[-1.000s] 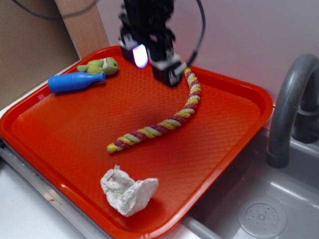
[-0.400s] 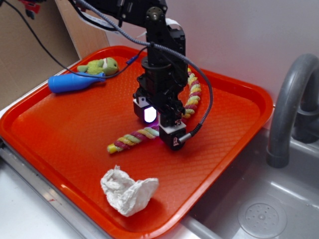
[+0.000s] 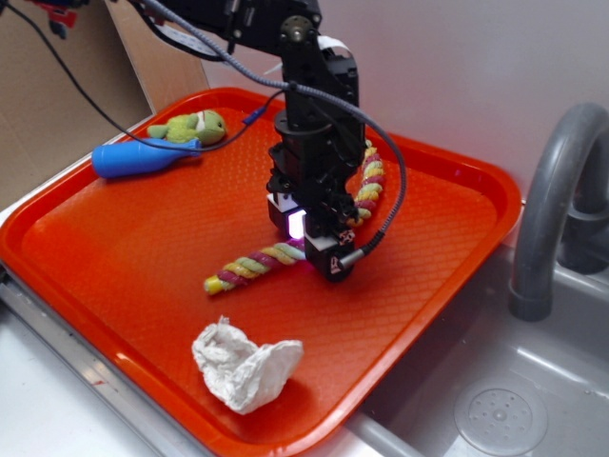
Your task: Grab the multicolored rope.
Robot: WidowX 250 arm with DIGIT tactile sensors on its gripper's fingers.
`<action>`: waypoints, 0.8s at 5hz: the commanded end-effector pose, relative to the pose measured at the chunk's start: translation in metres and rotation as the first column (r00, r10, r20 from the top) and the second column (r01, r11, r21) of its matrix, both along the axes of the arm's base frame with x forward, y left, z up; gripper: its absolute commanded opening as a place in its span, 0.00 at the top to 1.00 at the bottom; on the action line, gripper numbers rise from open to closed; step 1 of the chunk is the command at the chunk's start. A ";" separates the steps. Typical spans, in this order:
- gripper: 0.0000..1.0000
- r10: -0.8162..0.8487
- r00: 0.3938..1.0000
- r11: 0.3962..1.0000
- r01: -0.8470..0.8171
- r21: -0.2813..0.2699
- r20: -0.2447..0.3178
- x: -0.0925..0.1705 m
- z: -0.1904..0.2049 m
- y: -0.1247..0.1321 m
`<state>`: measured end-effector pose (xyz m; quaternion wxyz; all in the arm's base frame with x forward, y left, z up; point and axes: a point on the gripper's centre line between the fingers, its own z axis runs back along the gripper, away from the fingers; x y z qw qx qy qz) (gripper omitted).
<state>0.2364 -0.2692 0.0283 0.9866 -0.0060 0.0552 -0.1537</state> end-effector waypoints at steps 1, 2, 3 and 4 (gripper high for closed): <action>1.00 0.136 0.989 0.991 -0.136 -0.007 0.052 0.002 0.067 0.042; 1.00 0.230 0.967 0.973 -0.230 -0.012 0.110 0.006 0.108 0.068; 1.00 0.333 0.937 0.941 -0.324 -0.099 0.105 -0.009 0.144 0.109; 1.00 0.416 0.884 0.909 -0.398 -0.123 0.214 -0.037 0.179 0.139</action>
